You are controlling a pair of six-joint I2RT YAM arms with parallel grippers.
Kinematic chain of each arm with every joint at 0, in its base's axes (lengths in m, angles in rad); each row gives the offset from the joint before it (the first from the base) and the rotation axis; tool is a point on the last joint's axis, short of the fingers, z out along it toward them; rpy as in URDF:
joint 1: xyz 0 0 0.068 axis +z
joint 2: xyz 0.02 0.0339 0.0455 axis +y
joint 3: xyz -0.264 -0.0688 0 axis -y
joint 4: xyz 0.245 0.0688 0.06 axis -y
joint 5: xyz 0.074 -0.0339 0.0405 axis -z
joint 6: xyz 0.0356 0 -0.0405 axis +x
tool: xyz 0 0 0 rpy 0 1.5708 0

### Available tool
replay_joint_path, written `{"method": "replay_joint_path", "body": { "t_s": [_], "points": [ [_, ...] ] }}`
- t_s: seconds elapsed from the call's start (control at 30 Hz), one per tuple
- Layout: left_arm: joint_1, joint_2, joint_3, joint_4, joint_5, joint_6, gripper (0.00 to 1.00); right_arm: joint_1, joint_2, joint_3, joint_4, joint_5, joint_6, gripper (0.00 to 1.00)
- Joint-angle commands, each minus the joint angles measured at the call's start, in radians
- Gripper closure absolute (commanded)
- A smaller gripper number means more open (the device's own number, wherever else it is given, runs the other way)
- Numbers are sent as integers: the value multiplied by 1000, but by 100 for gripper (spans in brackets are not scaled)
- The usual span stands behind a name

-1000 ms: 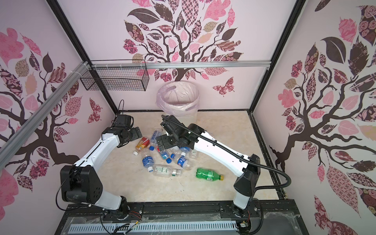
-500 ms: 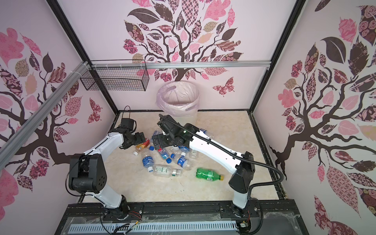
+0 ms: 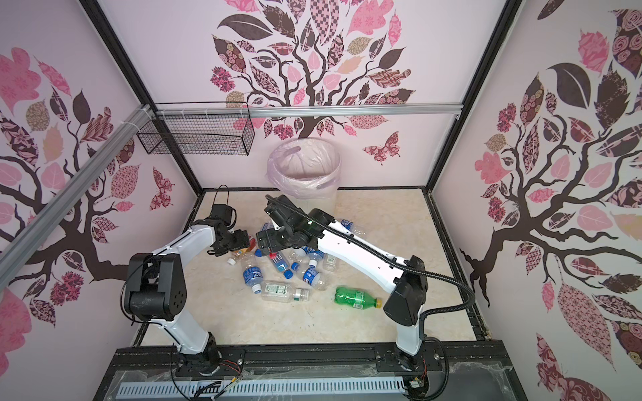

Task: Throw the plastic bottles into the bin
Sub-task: 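Lower both grippers toward the red-and-gold drink bottle among the bottles, then close the left gripper on the red-and-gold bottle and lift it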

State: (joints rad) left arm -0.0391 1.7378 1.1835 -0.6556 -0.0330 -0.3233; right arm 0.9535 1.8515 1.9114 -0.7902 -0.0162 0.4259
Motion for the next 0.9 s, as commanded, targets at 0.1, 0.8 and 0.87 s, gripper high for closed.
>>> {"method": "replay_joint_path", "body": {
  "t_s": [0.1, 0.8, 0.87],
  "points": [
    [0, 64, 48, -11, -24, 6, 21, -4, -14, -47, 33, 14, 5, 1],
    [54, 45, 20, 1, -98, -19, 40, -55, -51, -79, 90, 6, 24, 0],
    [63, 42, 18, 1, -97, -20, 41, -63, -36, -48, 71, 1, 22, 0]
  ]
}}
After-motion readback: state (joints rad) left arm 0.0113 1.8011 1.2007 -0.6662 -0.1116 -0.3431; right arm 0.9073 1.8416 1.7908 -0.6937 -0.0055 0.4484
